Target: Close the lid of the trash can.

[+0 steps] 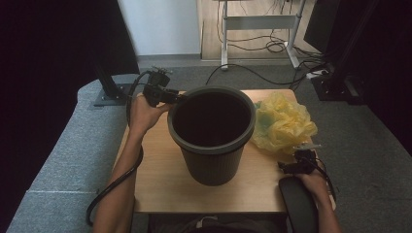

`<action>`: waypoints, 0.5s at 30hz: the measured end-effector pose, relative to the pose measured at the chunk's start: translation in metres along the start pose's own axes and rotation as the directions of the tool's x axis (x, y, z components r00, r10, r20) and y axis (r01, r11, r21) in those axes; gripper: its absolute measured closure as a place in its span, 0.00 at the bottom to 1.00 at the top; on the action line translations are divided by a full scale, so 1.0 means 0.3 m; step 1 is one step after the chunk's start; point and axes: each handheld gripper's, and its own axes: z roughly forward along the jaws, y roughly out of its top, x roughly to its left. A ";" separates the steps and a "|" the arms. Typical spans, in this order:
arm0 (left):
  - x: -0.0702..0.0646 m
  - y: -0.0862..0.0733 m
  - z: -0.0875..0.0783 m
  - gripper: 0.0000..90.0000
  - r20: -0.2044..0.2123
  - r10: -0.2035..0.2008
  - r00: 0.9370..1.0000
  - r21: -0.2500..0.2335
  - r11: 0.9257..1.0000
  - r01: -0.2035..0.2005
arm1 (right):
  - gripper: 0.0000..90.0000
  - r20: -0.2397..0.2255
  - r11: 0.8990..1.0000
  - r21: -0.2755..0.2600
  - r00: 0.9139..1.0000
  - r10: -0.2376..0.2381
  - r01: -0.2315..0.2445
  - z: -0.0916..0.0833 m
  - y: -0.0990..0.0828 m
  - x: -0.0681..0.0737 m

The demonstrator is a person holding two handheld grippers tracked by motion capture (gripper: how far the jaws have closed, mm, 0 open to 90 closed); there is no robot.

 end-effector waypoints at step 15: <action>0.031 -0.043 -0.073 0.04 -0.006 0.061 0.998 0.006 0.998 -0.061 | 0.00 0.000 1.000 0.001 1.000 0.001 -0.001 0.000 0.000 0.000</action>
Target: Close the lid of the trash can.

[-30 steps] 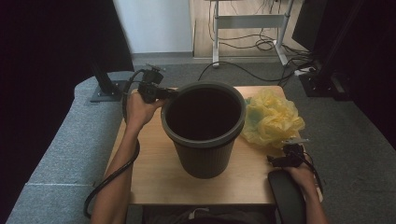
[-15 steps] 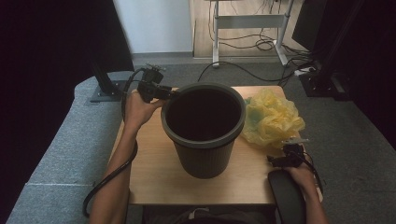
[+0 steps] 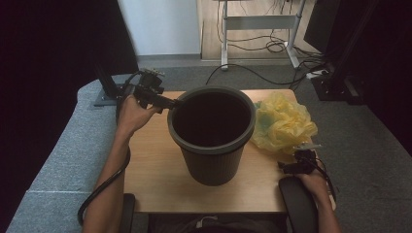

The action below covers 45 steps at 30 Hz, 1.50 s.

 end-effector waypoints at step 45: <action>0.156 -0.429 0.037 0.00 -0.020 -0.042 0.999 -0.078 0.996 0.040 | 0.00 0.002 1.000 0.000 1.000 0.000 0.000 -0.001 -0.001 0.001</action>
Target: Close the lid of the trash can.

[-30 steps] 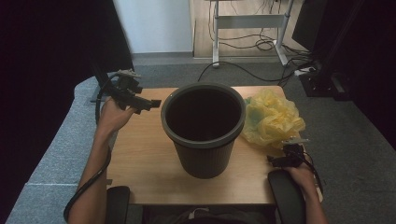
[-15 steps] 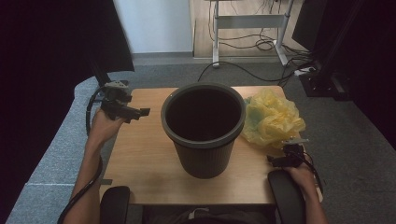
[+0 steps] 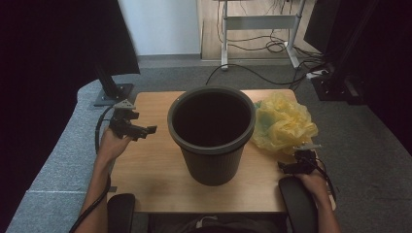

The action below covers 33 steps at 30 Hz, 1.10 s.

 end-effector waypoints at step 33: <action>-0.004 -0.349 0.284 0.00 -0.016 0.006 1.000 0.092 0.996 -0.004 | 0.00 -0.001 1.000 -0.001 1.000 0.002 -0.002 0.000 0.000 0.001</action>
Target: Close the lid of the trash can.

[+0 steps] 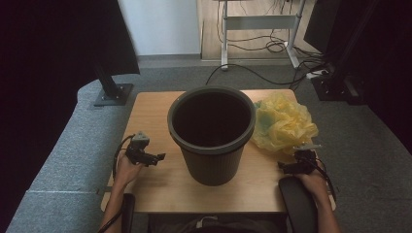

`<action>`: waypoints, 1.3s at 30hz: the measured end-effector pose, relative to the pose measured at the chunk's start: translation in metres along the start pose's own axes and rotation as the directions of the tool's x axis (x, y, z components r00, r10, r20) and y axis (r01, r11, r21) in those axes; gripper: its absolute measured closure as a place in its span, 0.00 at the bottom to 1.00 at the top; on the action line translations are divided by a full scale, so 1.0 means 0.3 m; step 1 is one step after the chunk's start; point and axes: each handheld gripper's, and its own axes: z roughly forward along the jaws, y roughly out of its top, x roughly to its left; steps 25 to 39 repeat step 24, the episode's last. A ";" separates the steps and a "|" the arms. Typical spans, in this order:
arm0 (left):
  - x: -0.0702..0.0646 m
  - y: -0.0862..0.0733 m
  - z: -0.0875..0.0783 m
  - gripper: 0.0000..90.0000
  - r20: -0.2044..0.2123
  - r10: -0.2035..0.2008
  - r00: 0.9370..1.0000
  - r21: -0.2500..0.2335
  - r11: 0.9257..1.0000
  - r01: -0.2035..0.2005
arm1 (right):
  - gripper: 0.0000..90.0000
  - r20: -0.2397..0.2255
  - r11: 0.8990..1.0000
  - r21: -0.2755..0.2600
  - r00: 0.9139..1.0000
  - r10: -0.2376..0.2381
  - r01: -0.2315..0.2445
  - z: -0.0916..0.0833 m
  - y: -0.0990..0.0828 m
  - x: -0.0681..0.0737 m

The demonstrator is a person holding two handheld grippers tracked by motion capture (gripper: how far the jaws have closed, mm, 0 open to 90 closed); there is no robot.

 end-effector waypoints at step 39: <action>-0.017 -0.095 0.111 0.00 -0.008 0.035 0.999 0.058 0.998 -0.034 | 0.00 -0.001 1.000 0.002 1.000 -0.001 0.001 0.000 -0.001 0.000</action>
